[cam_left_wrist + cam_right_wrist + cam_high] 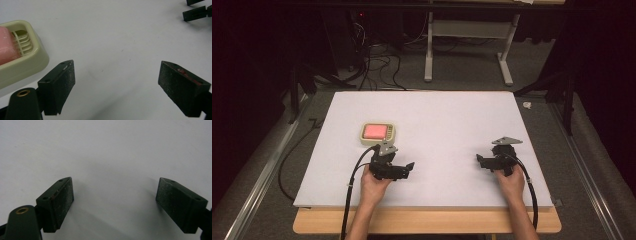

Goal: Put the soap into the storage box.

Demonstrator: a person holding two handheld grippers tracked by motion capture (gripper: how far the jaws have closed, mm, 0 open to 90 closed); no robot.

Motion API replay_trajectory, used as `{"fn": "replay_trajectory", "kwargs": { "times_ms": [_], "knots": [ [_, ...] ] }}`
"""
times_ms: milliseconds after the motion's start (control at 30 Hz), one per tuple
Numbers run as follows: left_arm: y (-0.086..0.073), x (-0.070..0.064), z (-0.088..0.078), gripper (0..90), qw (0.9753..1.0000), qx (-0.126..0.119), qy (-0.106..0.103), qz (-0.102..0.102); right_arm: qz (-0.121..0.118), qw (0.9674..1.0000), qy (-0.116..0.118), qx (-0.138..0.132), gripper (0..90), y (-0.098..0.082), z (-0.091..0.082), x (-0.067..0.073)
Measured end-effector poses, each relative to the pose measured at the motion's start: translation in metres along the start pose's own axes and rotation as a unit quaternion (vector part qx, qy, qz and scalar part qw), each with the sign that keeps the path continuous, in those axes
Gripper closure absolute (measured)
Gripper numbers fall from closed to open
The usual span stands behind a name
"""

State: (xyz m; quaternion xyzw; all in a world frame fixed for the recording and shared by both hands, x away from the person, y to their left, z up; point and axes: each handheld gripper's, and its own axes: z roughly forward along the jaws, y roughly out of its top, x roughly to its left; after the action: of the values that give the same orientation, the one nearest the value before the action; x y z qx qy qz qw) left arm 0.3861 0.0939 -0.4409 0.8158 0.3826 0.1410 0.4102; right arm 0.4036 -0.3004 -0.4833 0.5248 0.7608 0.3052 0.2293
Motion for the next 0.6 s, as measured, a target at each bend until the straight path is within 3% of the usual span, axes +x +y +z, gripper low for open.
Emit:
{"fn": "replay_trajectory", "kwargs": {
  "times_ms": [600],
  "knots": [
    [-0.004,0.004,0.016,15.3,0.9998,0.020,0.003,-0.008,0.000,1.0000,0.000,0.000,15.3,0.000,0.000,0.000]
  ]
}}
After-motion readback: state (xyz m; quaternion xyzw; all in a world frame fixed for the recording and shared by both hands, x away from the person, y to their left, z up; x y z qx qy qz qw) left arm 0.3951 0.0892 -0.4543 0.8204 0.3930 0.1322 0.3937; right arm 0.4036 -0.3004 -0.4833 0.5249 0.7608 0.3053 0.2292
